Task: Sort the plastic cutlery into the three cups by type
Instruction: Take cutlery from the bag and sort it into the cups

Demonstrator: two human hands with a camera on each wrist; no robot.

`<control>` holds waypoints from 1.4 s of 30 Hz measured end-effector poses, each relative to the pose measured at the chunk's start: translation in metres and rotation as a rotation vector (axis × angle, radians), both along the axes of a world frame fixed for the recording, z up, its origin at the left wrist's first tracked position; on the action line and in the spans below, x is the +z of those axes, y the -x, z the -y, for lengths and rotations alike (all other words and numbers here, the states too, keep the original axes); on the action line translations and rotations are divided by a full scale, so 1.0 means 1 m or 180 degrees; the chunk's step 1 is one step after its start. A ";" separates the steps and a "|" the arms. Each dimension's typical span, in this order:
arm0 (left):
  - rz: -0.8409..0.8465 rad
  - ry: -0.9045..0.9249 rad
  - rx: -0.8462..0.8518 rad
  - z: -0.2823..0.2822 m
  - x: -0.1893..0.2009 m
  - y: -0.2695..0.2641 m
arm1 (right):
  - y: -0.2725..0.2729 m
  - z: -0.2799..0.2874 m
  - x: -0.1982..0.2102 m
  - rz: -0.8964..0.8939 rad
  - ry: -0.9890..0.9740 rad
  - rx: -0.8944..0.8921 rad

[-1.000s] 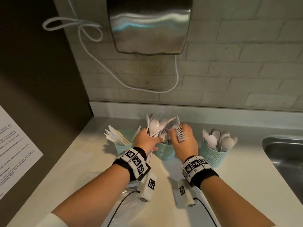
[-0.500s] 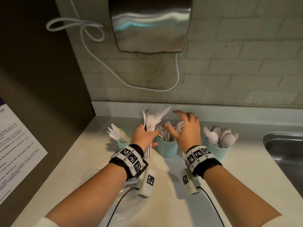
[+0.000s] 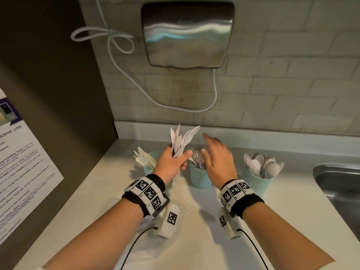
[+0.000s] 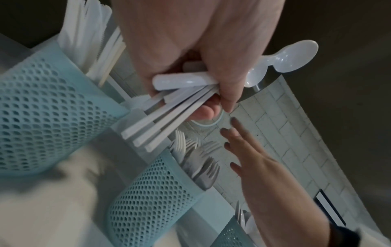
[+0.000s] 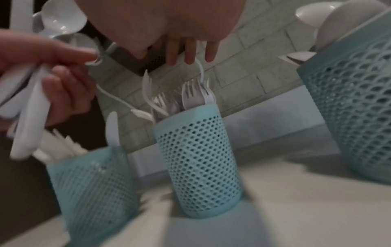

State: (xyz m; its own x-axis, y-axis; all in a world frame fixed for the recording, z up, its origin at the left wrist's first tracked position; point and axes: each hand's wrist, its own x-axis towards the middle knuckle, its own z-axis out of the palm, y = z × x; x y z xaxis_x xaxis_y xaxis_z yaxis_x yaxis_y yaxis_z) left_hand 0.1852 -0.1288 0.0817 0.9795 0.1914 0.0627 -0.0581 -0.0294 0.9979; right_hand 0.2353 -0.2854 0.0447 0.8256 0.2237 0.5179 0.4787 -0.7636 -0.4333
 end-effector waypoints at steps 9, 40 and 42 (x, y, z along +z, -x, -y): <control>-0.0138 -0.0295 -0.0281 0.007 0.007 0.003 | 0.023 0.000 0.027 -0.0041 -0.1033 0.0408; -0.0416 -0.0211 -0.2018 0.162 0.030 -0.007 | 0.058 0.122 0.044 -0.1409 -0.1455 0.0464; -0.0400 -0.0262 -0.2237 0.171 0.030 -0.011 | 0.052 0.132 0.042 -0.1395 -0.1262 0.0372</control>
